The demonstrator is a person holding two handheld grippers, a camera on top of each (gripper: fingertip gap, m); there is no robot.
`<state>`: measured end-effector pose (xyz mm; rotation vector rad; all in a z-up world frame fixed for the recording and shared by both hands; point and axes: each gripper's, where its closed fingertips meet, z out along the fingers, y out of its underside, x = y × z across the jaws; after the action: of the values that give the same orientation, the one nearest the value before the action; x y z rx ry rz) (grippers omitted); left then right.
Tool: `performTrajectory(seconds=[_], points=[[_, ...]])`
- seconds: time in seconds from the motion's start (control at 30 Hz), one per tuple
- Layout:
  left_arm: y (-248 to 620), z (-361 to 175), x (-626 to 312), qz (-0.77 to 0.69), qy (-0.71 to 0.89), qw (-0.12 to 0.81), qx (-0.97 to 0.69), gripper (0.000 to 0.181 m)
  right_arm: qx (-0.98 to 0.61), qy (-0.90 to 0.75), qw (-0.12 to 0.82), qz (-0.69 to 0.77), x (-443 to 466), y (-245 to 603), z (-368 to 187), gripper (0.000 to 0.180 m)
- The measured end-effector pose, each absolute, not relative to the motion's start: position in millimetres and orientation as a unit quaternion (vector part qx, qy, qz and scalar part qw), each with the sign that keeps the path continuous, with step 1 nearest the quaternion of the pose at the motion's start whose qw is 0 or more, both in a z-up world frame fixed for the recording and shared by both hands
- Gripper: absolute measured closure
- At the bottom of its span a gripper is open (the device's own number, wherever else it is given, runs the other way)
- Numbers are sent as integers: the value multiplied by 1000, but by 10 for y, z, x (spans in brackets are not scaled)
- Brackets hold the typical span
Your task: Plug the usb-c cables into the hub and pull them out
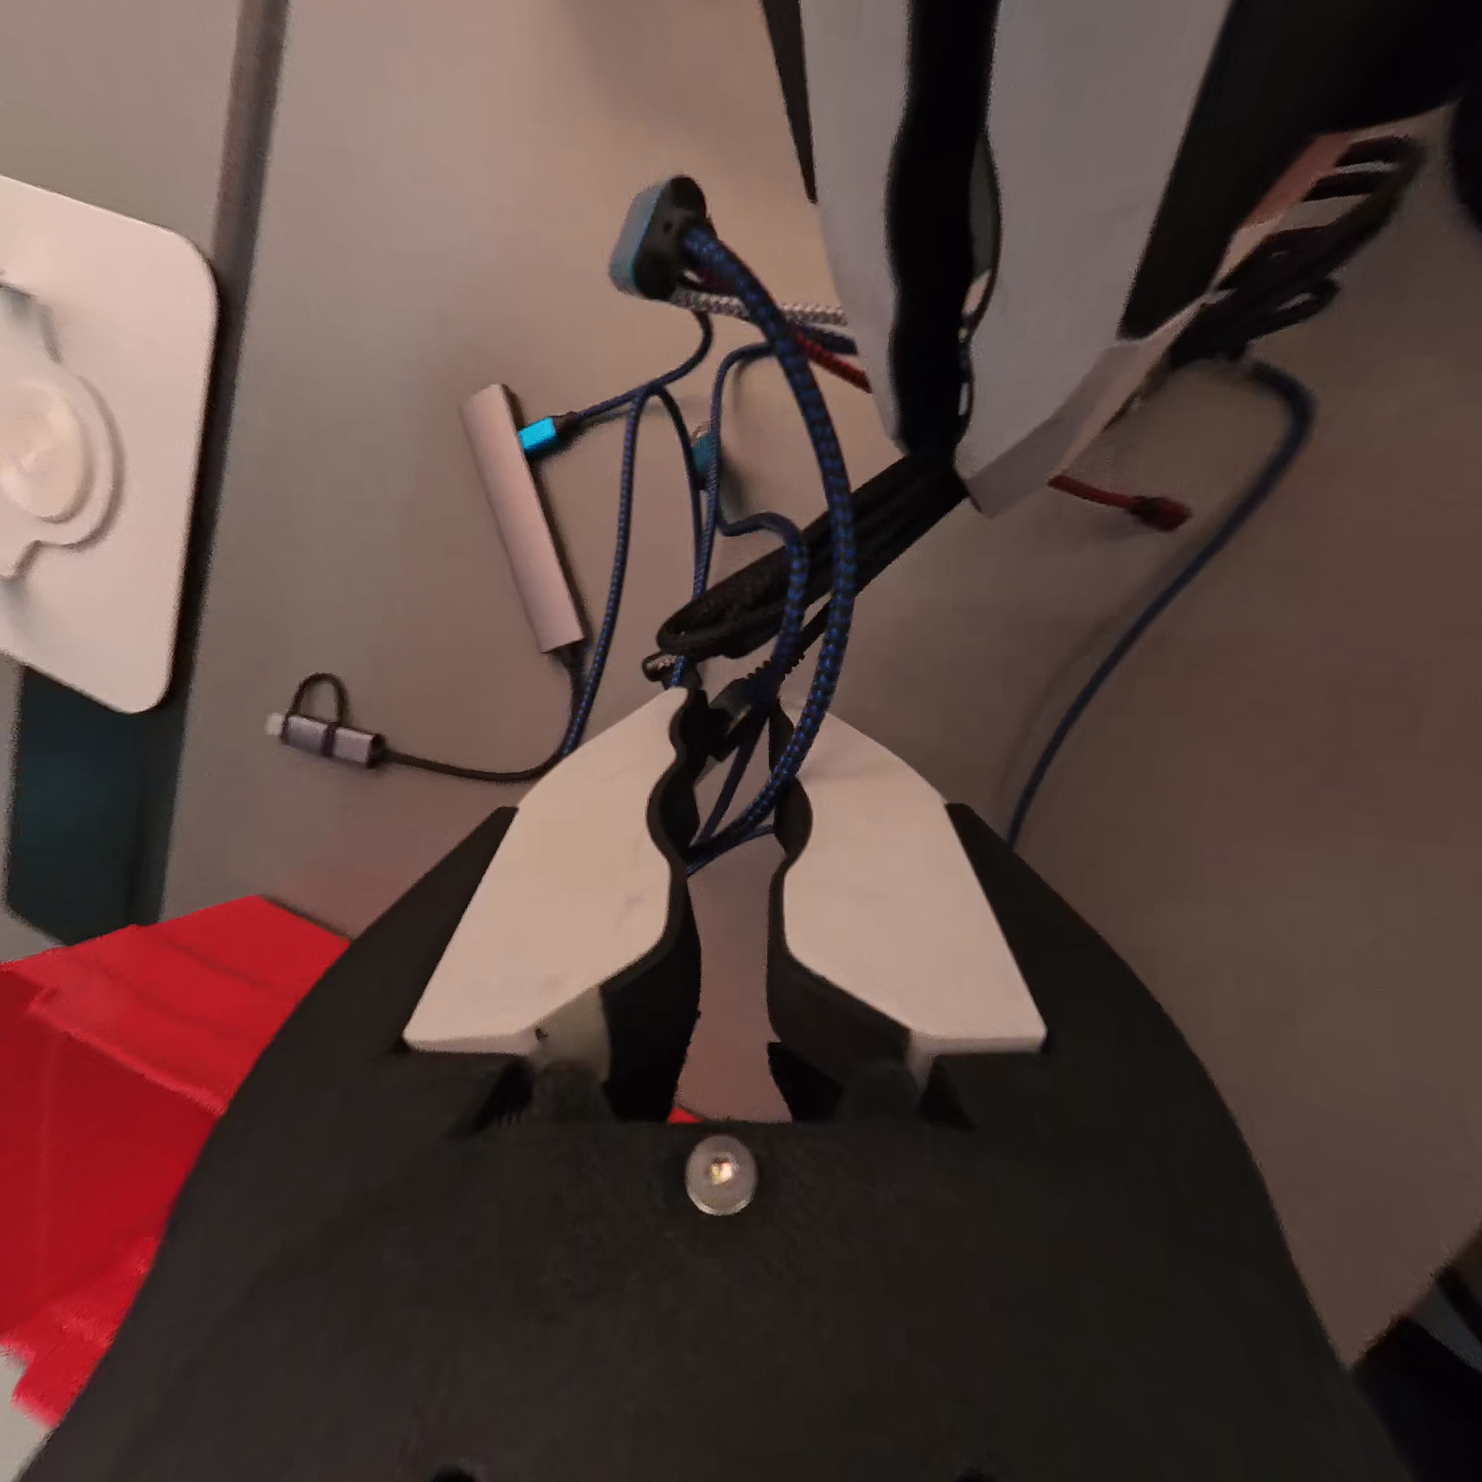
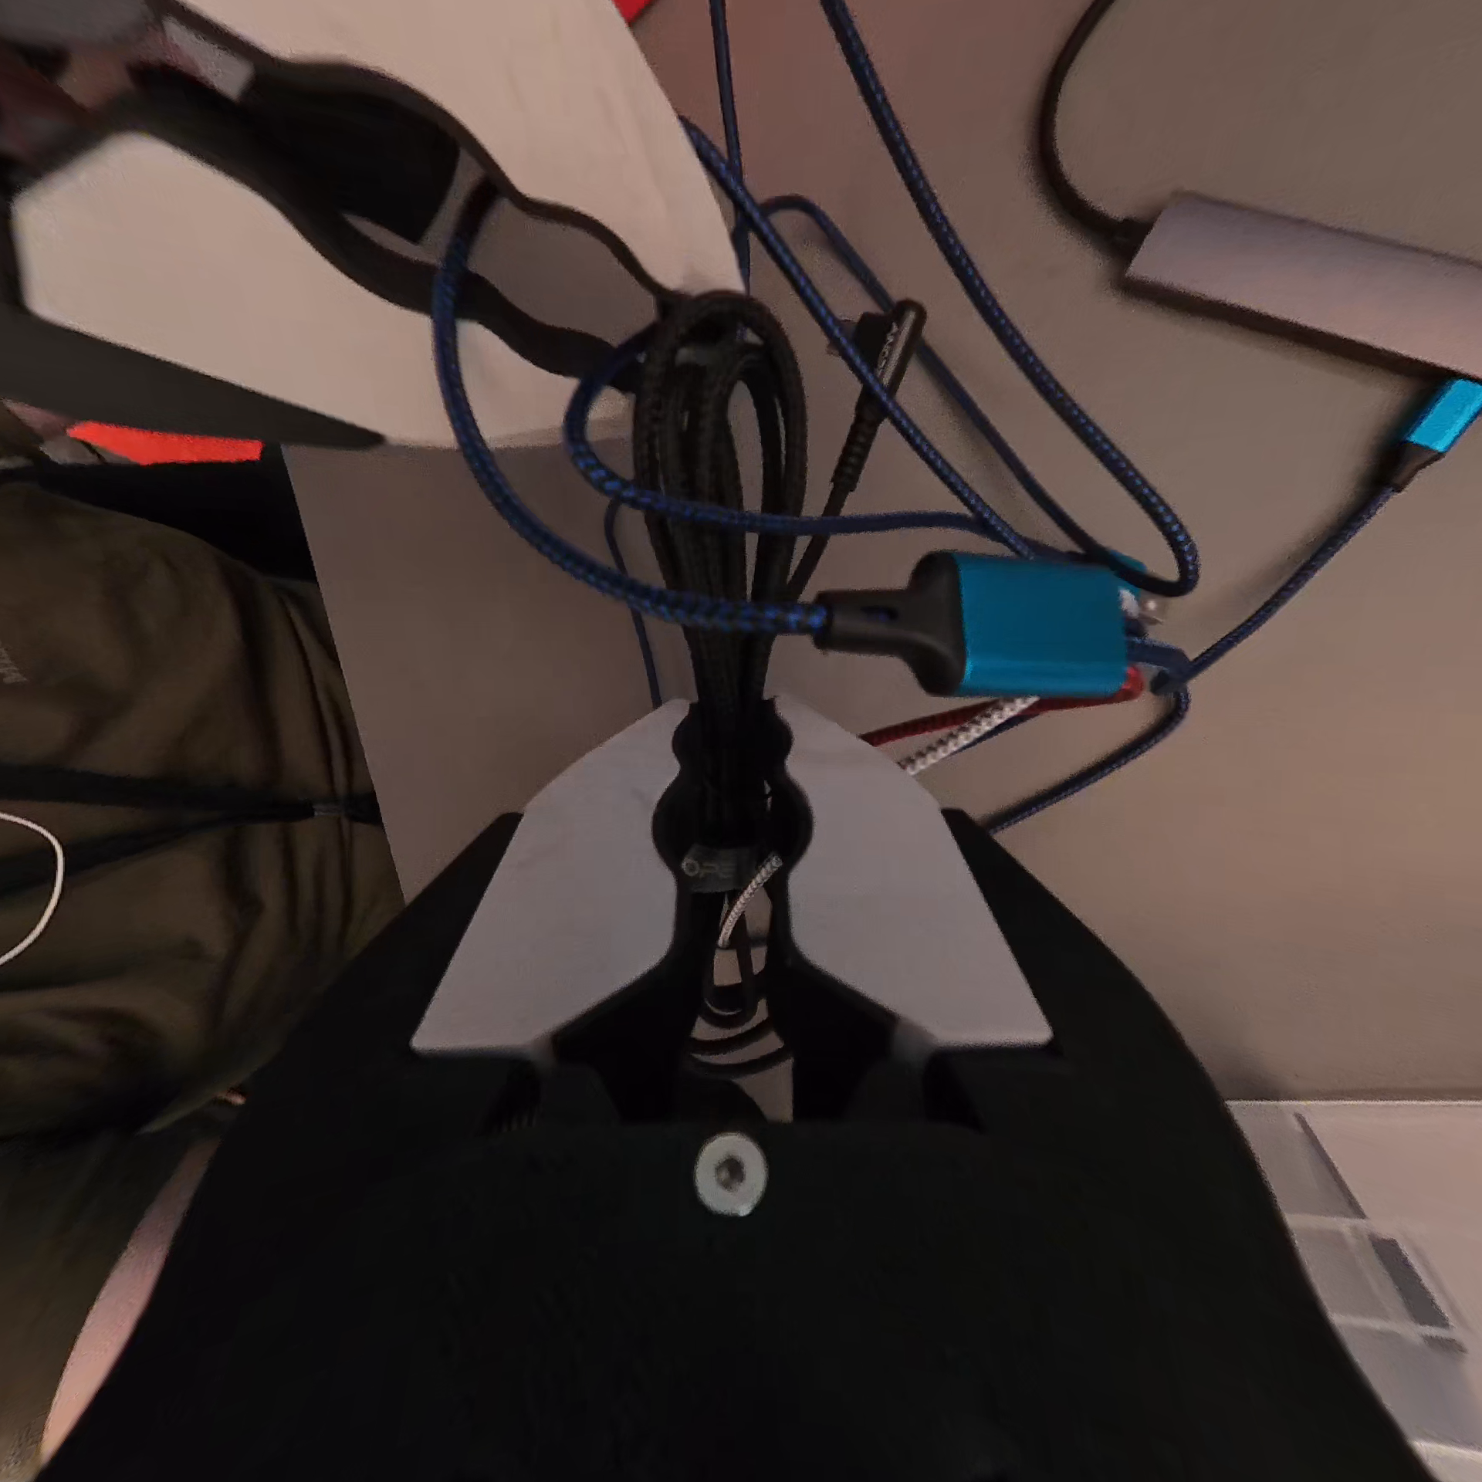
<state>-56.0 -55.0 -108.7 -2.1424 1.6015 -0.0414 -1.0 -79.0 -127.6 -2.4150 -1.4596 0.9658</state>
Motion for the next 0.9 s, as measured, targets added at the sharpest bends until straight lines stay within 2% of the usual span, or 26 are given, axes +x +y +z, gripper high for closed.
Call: performTrajectory(seconds=[0.17,0.23,0.3,0.47,0.73,0.9], points=[[-778,-1037,-546,-124,578,173,-788,168,-790,-527,48,310,21,-935,-1355,166],[-784,-987,-572,-155,561,164,-796,178,-785,-547,39,288,79,-957,-1422,167],[-760,-965,-626,-176,550,154,-802,178,-780,-565,29,266,141,-974,-1490,166],[-628,-1042,-740,-164,536,145,-816,178,-727,-605,39,323,69,-1153,-1309,167],[-748,-1173,-729,-193,544,92,-812,178,-637,-610,157,445,72,-1245,-599,167],[-1190,-1258,-730,-249,562,-26,-788,177,-527,-621,246,526,235,-1480,21,167]])
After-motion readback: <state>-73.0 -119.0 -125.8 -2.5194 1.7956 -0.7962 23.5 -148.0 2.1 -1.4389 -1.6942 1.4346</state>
